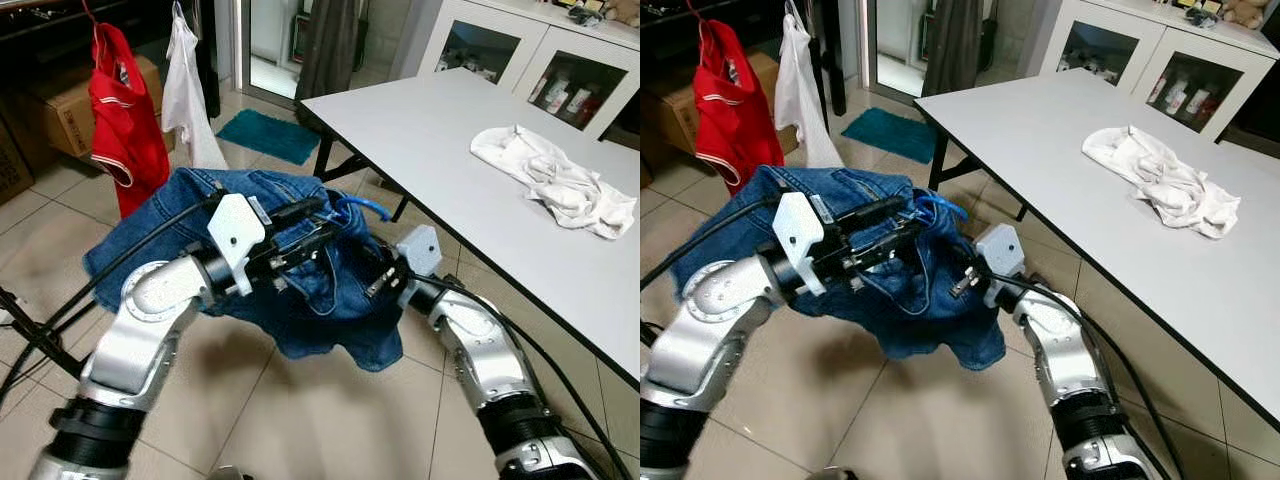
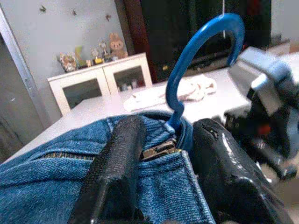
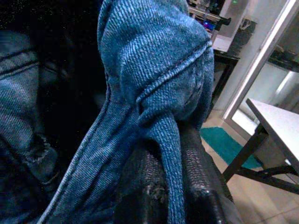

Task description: Hang hanger

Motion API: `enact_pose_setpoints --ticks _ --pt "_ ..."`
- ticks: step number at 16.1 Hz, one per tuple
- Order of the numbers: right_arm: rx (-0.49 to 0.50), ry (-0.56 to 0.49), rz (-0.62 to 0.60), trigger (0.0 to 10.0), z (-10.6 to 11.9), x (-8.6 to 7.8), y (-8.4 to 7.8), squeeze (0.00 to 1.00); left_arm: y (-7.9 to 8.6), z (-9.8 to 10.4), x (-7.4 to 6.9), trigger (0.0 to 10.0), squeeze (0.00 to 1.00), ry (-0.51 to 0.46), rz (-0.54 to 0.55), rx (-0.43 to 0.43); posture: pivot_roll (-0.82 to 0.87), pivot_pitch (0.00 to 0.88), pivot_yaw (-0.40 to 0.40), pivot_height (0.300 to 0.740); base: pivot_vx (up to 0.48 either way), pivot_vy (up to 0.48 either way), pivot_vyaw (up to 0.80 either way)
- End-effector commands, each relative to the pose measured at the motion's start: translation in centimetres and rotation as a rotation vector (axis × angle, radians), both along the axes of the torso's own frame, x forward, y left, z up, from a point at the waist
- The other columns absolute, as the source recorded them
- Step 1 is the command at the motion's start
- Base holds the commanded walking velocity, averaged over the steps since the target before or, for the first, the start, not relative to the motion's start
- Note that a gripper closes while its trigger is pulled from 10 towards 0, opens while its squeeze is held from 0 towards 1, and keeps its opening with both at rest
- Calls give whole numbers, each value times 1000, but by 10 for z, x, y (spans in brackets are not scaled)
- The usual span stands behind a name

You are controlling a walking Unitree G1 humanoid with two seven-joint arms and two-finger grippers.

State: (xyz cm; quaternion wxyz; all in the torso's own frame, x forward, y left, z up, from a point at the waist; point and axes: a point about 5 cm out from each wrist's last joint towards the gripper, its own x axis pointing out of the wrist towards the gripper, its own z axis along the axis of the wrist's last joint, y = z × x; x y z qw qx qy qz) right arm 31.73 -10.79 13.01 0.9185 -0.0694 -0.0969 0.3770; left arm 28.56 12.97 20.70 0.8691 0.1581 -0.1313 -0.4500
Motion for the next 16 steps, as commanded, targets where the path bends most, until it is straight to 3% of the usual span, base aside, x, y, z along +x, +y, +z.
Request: enact_pose_setpoints --ticks 1,2,5,6,9,10,11,12,13,15,16 --pt "48 -87 -4 0 17 -1 -7 0 5 -7 0 10000 596 36 19 59 130 58 -133 740 0 0 0" --pt "40 -91 3 0 17 -1 -8 0 11 -6 1 10000 0 33 41 83 129 59 -133 740 0 0 0" --pt "28 -94 20 0 15 -3 -6 0 21 9 1 10000 0 -3 68 18 134 58 -134 740 0 0 0" --pt "22 -93 30 0 13 -5 -4 0 21 16 -5 10000 1000 23 23 -95 137 57 -135 740 0 0 0" --pt "17 -103 43 0 13 -6 -3 0 18 15 -19 10000 1000 143 -103 -250 138 57 -135 740 0 0 0" --pt "17 -109 46 0 13 -6 -3 0 18 9 -24 10000 1000 249 -152 -303 138 56 -135 740 0 0 0" --pt "5 -119 58 0 14 -7 -4 0 22 1 -30 10000 1000 314 -167 -283 135 57 -137 740 0 0 0" --pt "3 -120 60 0 14 -7 -5 0 23 0 -30 10000 1000 315 -157 -271 135 57 -138 740 0 0 0" --pt "-6 -126 72 0 14 -8 -5 0 27 -3 -30 10000 1000 307 -125 -218 136 57 -141 740 0 0 0" --pt "-26 -135 91 0 14 -10 -5 0 39 -17 -23 10000 1000 240 15 76 137 58 -147 740 0 0 0" --pt "-32 -136 94 0 13 -11 -5 0 43 -19 -20 10000 1000 209 63 170 136 59 -148 740 0 0 0"
